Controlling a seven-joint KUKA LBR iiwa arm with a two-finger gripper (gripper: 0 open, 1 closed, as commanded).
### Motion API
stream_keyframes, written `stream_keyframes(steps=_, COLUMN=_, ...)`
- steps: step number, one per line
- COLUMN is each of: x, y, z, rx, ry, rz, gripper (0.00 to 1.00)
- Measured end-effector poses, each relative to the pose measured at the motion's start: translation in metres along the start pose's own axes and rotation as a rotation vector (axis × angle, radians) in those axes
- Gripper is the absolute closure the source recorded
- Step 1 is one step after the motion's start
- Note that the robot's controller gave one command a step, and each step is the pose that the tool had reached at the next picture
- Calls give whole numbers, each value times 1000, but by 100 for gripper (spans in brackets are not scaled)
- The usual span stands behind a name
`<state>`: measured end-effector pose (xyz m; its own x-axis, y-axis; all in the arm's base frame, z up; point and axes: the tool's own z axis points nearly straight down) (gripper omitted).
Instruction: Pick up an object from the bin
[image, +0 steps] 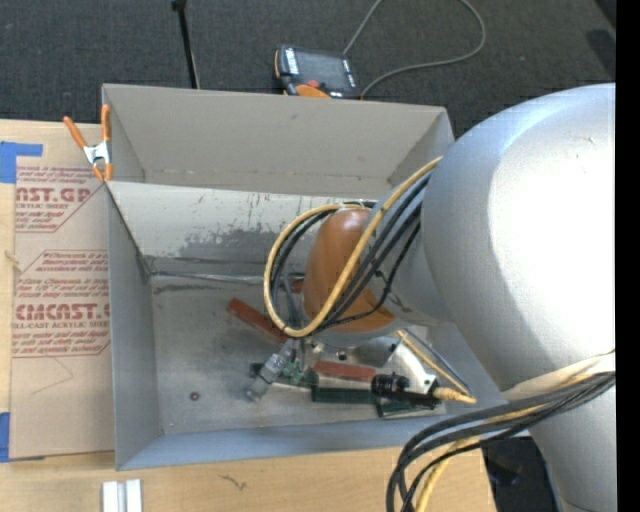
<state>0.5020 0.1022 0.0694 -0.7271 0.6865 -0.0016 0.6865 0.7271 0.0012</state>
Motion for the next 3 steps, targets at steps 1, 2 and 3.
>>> stream_keyframes(steps=1, x=0, y=0, z=0, rx=0, ry=1, rz=0, gripper=0)
stream_keyframes(steps=2, x=-2, y=2, z=-3, rx=-6, ry=-5, rz=1, gripper=100)
stream_keyframes(steps=3, x=-3, y=3, z=-109, rx=-4, ry=-2, rz=0, gripper=100)
